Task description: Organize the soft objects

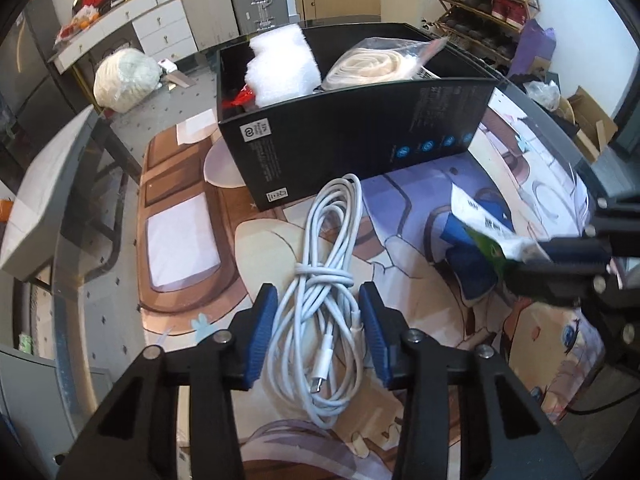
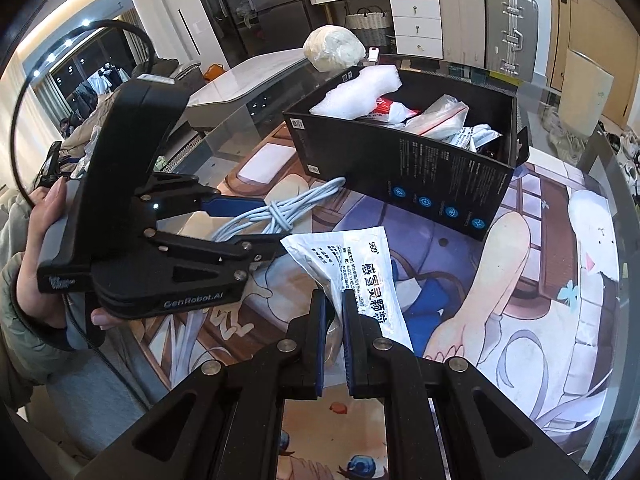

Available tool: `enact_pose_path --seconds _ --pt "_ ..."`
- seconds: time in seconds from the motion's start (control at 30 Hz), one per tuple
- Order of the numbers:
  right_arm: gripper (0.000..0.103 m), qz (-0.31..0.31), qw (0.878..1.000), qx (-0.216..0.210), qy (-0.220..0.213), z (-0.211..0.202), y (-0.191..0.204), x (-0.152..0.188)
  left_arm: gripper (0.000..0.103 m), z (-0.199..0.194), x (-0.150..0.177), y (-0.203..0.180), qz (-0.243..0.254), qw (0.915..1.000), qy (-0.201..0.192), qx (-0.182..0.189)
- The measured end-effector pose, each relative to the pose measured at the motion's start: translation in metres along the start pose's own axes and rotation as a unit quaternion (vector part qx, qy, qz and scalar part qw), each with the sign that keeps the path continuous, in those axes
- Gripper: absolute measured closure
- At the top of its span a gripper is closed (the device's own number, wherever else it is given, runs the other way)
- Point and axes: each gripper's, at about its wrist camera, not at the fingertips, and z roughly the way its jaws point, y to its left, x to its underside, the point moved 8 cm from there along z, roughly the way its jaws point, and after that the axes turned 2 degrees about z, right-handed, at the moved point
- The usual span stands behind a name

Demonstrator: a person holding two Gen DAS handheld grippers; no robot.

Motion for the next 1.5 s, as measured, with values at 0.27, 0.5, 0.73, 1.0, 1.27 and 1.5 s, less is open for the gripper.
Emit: enact_pose_path --seconds 0.27,0.5,0.73,1.0,1.27,1.5 --pt "0.096 -0.007 1.000 0.010 -0.012 0.000 0.004 -0.006 0.064 -0.019 0.005 0.001 0.007 0.9996 -0.024 -0.014" --pt "0.096 -0.015 0.999 0.006 -0.038 -0.009 0.014 -0.015 0.096 -0.058 -0.002 -0.003 0.004 0.9968 -0.080 -0.010" --pt "0.096 -0.021 0.998 0.008 -0.055 -0.016 0.017 -0.022 0.080 -0.067 -0.009 -0.005 0.002 0.9956 -0.093 0.001" --pt "0.096 -0.007 0.999 0.013 -0.046 -0.015 0.003 -0.018 0.036 -0.034 -0.001 -0.021 0.085 0.9955 -0.040 -0.015" --pt "0.096 -0.008 0.999 0.009 -0.044 -0.016 0.006 -0.015 0.069 -0.007 0.009 -0.021 0.074 0.9962 0.013 0.044" --pt "0.096 -0.007 0.999 0.012 -0.048 -0.017 0.006 -0.016 0.075 -0.027 0.002 -0.019 0.064 0.9969 -0.035 0.031"
